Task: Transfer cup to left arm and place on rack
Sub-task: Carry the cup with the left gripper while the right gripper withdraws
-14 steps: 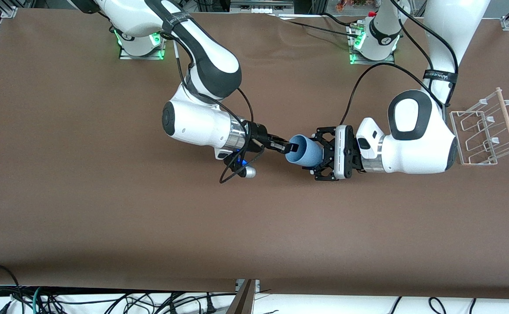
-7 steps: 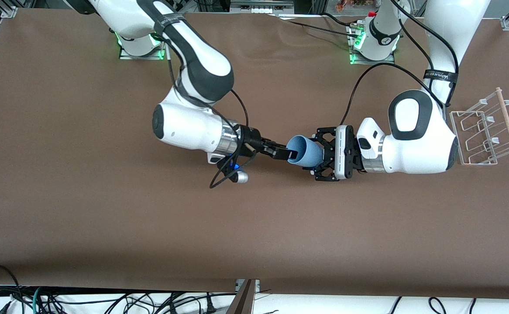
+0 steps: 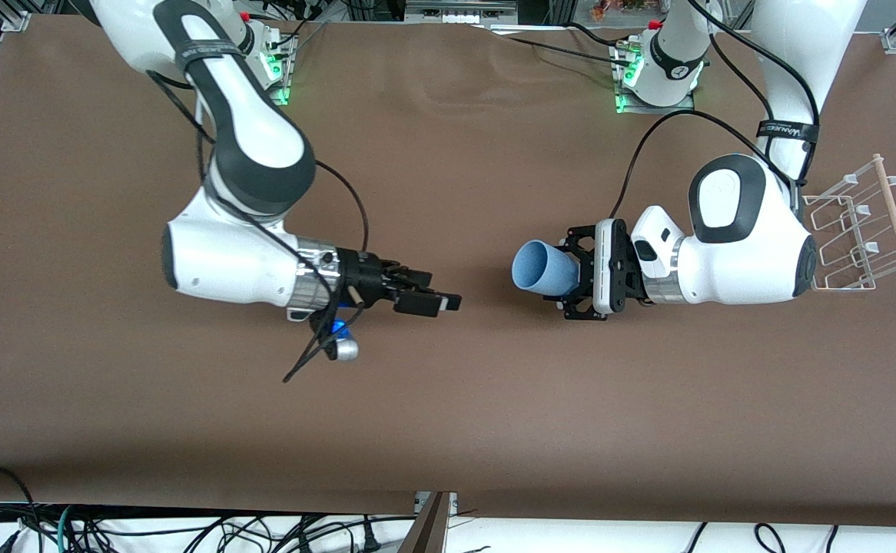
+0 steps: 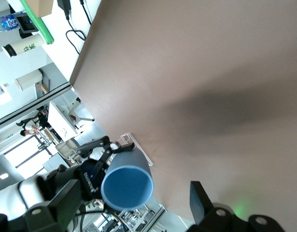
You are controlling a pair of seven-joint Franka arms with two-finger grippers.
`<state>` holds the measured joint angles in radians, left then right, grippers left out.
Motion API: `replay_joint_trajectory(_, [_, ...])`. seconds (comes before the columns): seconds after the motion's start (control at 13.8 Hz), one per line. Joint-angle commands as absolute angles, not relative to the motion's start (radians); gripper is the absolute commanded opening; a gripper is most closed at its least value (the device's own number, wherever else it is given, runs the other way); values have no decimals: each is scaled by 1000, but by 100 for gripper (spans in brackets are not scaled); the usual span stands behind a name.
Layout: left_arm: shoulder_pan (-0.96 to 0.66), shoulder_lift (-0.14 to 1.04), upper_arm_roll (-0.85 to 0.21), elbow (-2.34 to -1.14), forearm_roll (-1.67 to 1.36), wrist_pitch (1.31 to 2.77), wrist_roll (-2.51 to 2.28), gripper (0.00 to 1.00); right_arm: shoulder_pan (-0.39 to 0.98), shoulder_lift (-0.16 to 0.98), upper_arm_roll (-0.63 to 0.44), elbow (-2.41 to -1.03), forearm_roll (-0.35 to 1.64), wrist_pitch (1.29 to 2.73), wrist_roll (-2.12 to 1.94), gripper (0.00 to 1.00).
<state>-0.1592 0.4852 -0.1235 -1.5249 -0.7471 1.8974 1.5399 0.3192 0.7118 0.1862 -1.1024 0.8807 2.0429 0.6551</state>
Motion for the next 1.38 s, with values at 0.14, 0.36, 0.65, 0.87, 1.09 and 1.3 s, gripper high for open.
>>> replay_joint_trajectory(0.14, [-153, 466, -110, -1525, -538, 1887, 1540, 0, 262, 686, 192, -1104, 654, 1906, 617, 100])
replay_joint_trajectory(0.36, [-140, 446, -101, -1525, -375, 1815, 1539, 0, 245, 632, 149, -1129, 501, 1815, 470, 100])
replay_joint_trajectory(0.65, [-126, 442, -72, -1526, -159, 1764, 1534, 0, 227, 534, 52, -1224, 320, 1749, 304, 100])
replay_joint_trajectory(0.87, [-123, 448, -14, -1529, 32, 1743, 1531, 0, 193, 482, 46, -1278, 179, 1736, 293, 100])
replay_joint_trajectory(1.09, [-106, 489, 26, -1526, 159, 1743, 1529, 0, 178, 418, 46, -1325, 17, 1723, 295, 100])
replay_joint_trajectory(1.3, [-103, 489, 41, -1531, 309, 1732, 1451, 0, 144, 325, 46, -1391, -23, 1701, 291, 100])
